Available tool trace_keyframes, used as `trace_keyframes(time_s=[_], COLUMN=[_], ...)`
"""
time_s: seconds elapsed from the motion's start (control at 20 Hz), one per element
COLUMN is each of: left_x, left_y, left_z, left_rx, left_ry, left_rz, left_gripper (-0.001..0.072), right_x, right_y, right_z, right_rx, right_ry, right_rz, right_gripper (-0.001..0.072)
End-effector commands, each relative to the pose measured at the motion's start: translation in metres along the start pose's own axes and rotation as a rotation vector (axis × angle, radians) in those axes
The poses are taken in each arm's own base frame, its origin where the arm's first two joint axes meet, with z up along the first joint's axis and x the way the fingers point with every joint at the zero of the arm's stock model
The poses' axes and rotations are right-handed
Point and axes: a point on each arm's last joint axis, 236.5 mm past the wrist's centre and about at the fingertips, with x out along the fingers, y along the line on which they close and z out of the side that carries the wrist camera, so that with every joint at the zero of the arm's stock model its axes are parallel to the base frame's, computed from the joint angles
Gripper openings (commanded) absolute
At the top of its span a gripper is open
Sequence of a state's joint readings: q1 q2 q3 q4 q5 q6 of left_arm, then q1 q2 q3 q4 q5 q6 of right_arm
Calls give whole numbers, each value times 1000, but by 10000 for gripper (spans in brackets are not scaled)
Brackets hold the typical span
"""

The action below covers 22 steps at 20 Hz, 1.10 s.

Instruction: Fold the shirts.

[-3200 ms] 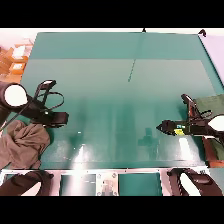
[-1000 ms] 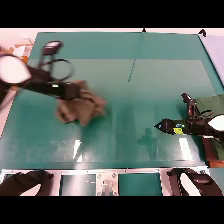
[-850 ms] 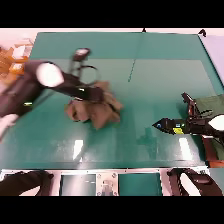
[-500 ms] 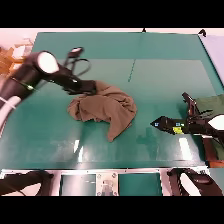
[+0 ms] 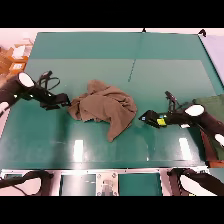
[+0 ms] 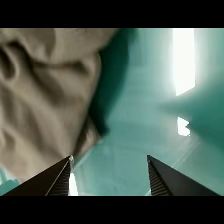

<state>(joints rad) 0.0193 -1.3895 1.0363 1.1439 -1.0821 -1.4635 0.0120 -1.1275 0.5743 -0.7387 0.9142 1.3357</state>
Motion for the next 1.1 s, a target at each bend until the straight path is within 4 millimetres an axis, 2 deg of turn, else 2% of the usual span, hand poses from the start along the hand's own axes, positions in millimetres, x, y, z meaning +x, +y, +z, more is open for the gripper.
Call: trace_keyframes(time_s=[0.0, 0.1, 0.2, 0.25, 0.3, 0.35, 0.4, 0.45, 0.55, 0.65, 0.7, 0.8, 0.85, 0.95, 1.0, 1.05], left_x=[42, 58, 69, 70, 68, 63, 55, 46, 12, -46, -86, -175, -228, -331, -381, -422], left_y=[-2, -11, -9, -8, -9, -13, -18, -25, -43, -63, -71, -96, -115, -155, -174, -187], left_z=[3, 4, 2, 2, 5, 11, 19, 27, 49, 82, 99, 120, 124, 111, 96, 79], left_rx=[-65, -87, -101, -102, -94, -72, -44, -21, 57, 143, 188, 287, 343, 446, 497, 537], left_ry=[-14, -4, 16, 15, 10, -4, -17, -24, -69, -195, -288, -490, -610, -835, -946, -1039], left_rz=[-123, -191, -200, -199, -199, -206, -215, -231, -244, -221, -186, -133, -127, -133, -132, -126], left_gripper=[709, 708, 707, 552, 233, 41, 33, 32, 32, 31, 32, 32, 31, 32, 32, 32], right_x=[35, 53, 67, 70, 70, 68, 64, 58, 33, -13, -42, -116, -154, -231, -267, -302], right_y=[17, 31, 40, 43, 46, 51, 57, 63, 79, 95, 105, 128, 140, 170, 184, 199], right_z=[17, 24, 30, 33, 38, 43, 49, 55, 71, 97, 112, 143, 154, 163, 162, 157], right_rx=[-28, -68, -90, -98, -105, -114, -124, -132, -176, -218, -244, -316, -350, -448, -498, -550], right_ry=[57, 90, 111, 113, 107, 98, 90, 91, 94, 72, 38, -92, -163, -326, -408, -494], right_rz=[6, 9, 11, 13, 17, 24, 33, 48, 92, 134, 153, 175, 176, 164, 151, 135], right_gripper=[538, 538, 538, 532, 397, 168, 71, 14, 14, 13, 14, 13, 14, 13, 13, 13])
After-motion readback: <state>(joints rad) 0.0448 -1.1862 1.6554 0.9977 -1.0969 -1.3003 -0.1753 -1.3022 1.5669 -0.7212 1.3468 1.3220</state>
